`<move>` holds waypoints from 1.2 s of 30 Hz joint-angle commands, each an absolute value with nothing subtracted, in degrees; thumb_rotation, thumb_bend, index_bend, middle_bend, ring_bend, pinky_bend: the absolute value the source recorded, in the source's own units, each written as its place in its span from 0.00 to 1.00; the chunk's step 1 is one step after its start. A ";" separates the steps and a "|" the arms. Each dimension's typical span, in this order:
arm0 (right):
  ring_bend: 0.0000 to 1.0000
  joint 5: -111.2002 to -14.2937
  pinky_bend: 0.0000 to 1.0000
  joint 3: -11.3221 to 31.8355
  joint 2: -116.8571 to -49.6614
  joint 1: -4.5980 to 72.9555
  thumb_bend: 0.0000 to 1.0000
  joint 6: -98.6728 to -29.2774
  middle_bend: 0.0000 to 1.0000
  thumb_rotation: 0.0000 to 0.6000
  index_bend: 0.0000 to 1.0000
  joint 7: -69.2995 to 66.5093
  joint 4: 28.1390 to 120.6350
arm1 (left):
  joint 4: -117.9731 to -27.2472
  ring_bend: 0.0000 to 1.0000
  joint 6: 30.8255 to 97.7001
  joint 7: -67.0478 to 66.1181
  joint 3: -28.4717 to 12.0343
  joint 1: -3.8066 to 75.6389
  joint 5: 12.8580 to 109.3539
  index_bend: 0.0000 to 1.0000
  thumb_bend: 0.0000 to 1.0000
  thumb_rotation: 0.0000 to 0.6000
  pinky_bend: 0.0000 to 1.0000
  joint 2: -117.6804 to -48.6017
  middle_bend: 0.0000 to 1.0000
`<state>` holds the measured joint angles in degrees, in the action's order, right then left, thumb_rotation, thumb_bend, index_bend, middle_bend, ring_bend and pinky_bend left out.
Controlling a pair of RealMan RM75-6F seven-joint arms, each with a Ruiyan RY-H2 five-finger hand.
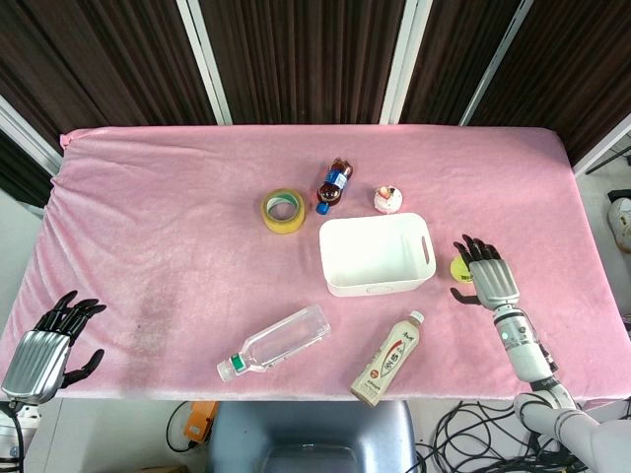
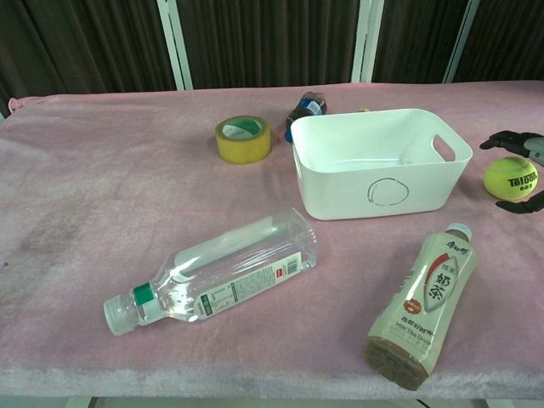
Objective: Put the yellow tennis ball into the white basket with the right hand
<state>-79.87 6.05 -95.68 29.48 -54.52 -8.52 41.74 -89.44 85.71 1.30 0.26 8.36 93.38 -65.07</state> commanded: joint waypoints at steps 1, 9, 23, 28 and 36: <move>0.10 -79.93 0.25 6.02 -95.72 29.46 0.41 -54.70 0.13 1.00 0.23 -8.67 41.69 | -89.43 0.07 85.74 1.28 0.28 8.34 93.38 0.23 0.31 1.00 0.26 -65.06 0.20; 0.10 -79.81 0.25 6.07 -95.77 29.47 0.41 -54.89 0.13 1.00 0.23 -8.64 41.45 | -89.47 0.07 85.89 1.22 0.27 8.26 93.37 0.23 0.31 1.00 0.26 -65.04 0.20; 0.49 -75.83 0.62 8.76 -101.91 30.60 0.59 -54.13 0.39 1.00 0.63 -1.21 35.26 | -89.63 0.07 86.52 1.63 0.22 7.78 93.08 0.23 0.31 1.00 0.26 -64.62 0.20; 0.62 -75.95 0.76 9.36 -104.93 30.16 0.78 -57.83 0.51 1.00 0.85 -0.77 31.27 | -89.52 0.07 86.79 2.13 0.06 7.63 92.85 0.23 0.31 1.00 0.26 -64.50 0.20; 0.62 -78.97 0.77 11.18 -105.34 26.68 0.80 -78.41 0.51 1.00 0.86 -0.39 36.30 | -89.59 0.07 86.80 1.98 0.06 7.61 92.96 0.23 0.31 1.00 0.26 -64.49 0.20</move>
<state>-77.24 10.42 -105.52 28.51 -71.02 -1.18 32.65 -89.58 86.78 2.00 0.06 7.62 92.93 -64.49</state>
